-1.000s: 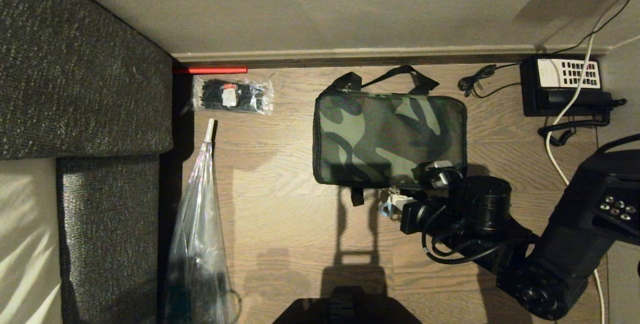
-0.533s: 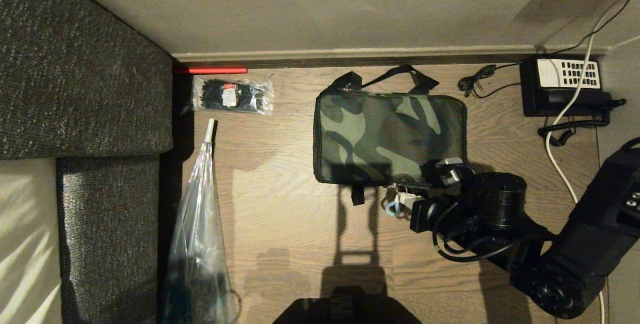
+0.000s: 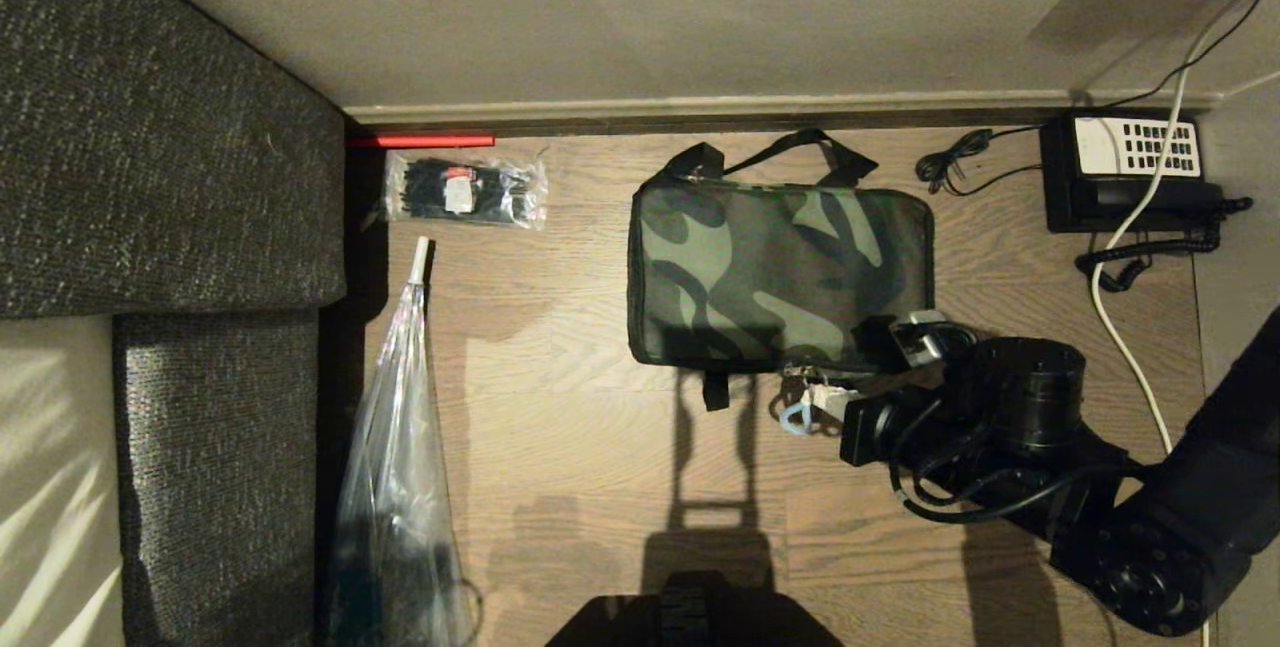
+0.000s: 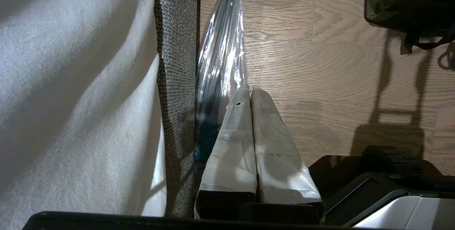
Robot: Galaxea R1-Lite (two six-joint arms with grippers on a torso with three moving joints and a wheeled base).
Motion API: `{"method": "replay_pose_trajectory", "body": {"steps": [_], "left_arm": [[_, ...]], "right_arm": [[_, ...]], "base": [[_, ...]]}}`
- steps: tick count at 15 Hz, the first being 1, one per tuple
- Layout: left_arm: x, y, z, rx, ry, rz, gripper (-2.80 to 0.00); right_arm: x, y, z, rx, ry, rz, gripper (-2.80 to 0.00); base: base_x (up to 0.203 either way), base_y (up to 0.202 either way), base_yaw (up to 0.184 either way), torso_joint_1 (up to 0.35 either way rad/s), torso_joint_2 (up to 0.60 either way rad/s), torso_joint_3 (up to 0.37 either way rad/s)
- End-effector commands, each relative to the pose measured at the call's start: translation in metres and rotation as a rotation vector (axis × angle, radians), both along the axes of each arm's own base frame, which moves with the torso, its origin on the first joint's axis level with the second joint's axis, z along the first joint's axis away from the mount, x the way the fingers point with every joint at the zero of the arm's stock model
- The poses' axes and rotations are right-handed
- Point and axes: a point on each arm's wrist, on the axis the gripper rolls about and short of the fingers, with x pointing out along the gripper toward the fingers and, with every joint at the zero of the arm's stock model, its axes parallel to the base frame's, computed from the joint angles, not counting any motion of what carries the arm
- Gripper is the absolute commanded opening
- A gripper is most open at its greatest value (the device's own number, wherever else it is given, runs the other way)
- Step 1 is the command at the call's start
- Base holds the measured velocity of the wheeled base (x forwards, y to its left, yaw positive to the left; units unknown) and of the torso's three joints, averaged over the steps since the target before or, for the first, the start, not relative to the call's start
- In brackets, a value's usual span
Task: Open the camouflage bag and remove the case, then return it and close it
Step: Open the top of the storage box
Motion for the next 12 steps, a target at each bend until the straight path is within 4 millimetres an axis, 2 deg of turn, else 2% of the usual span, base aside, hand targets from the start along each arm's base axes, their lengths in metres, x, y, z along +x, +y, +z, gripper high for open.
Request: {"method": "replay_pose_trajectory", "body": {"steps": [1, 5, 12], "left_arm": [[0.0, 0.0, 0.0, 0.0, 0.0, 0.0, -2.8], [0.0, 0.0, 0.0, 0.0, 0.0, 0.0, -2.8], [0.0, 0.0, 0.0, 0.0, 0.0, 0.0, -2.8]], "right_arm": [[0.0, -0.01, 0.006, -0.005, -0.021, -0.017, -2.8], [-0.001, -0.023, 0.011, -0.029, -0.015, -0.029, -2.8], [-0.007, -0.035, 0.021, -0.03, -0.009, -0.023, -2.8]], "base": [[0.0, 0.0, 0.0, 0.0, 0.0, 0.0], [0.0, 0.0, 0.0, 0.0, 0.0, 0.0], [0.0, 0.0, 0.0, 0.0, 0.0, 0.0]]}}
